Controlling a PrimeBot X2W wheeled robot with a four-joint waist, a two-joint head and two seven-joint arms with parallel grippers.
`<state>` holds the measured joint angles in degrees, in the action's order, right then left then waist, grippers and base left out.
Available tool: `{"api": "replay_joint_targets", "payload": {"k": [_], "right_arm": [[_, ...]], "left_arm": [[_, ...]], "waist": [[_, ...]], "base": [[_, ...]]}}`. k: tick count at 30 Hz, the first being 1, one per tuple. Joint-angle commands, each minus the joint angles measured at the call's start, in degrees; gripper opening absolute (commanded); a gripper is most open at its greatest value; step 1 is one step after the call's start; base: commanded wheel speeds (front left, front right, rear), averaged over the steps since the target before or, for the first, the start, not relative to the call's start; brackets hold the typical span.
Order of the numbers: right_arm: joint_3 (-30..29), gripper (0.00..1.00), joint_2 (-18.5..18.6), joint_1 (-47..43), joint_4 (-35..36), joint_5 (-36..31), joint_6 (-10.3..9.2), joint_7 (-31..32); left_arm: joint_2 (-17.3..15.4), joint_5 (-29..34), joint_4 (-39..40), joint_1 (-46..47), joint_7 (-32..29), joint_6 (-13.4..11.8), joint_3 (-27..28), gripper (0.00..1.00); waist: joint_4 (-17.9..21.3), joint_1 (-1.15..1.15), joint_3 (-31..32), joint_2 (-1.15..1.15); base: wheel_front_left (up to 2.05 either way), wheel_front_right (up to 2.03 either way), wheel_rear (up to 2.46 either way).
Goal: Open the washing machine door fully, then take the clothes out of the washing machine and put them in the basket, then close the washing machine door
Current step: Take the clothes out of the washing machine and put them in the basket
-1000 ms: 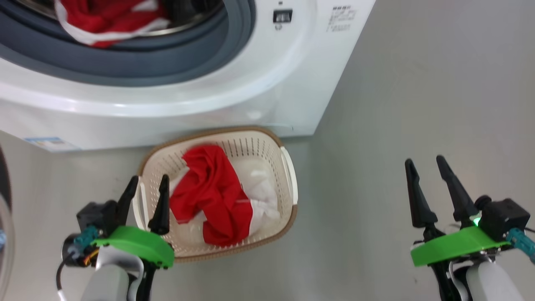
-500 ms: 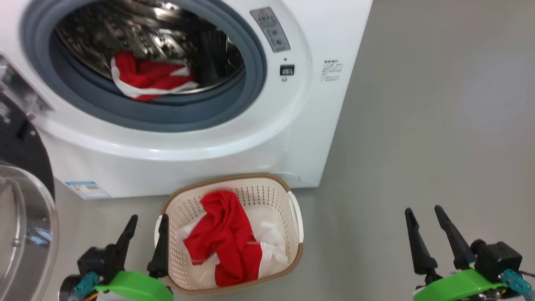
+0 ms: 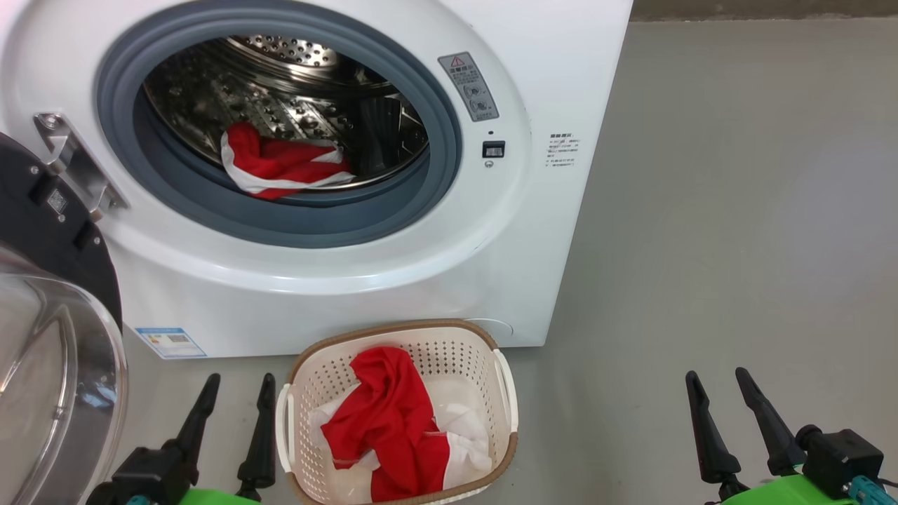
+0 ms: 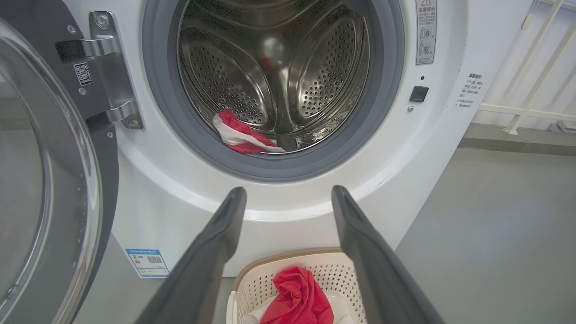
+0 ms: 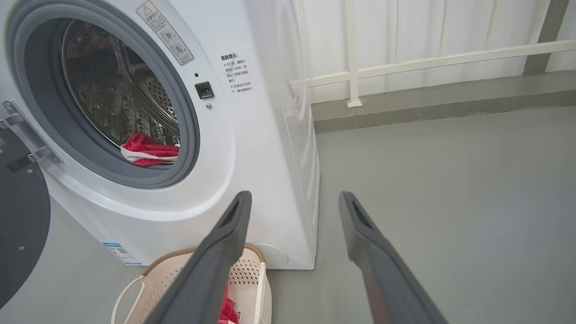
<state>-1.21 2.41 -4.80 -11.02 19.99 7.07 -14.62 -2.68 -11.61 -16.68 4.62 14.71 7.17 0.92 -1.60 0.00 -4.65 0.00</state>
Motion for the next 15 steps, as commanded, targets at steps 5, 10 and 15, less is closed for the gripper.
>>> {"api": "replay_joint_targets", "payload": {"k": [5,10,15], "right_arm": [[0.9,1.0,0.6,-0.3,1.9,-0.8,0.42,-0.4],[0.8,1.0,0.8,-0.6,2.3,-0.7,0.42,-0.4],[0.4,1.0,0.7,-0.6,2.7,-0.7,0.42,-0.4]], "left_arm": [[-0.3,0.7,4.1,-1.6,0.3,0.3,2.7,1.0],[-0.2,1.0,6.9,-4.2,0.3,0.3,3.2,1.0],[-0.2,0.3,8.0,-5.0,0.3,0.3,3.3,1.0]], "waist": [[0.1,0.0,0.4,0.0],[0.4,0.0,0.4,0.0],[0.4,0.0,-0.1,0.0]], "base": [[0.0,0.0,0.0],[0.0,0.0,0.0],[0.0,0.0,0.0]]}}
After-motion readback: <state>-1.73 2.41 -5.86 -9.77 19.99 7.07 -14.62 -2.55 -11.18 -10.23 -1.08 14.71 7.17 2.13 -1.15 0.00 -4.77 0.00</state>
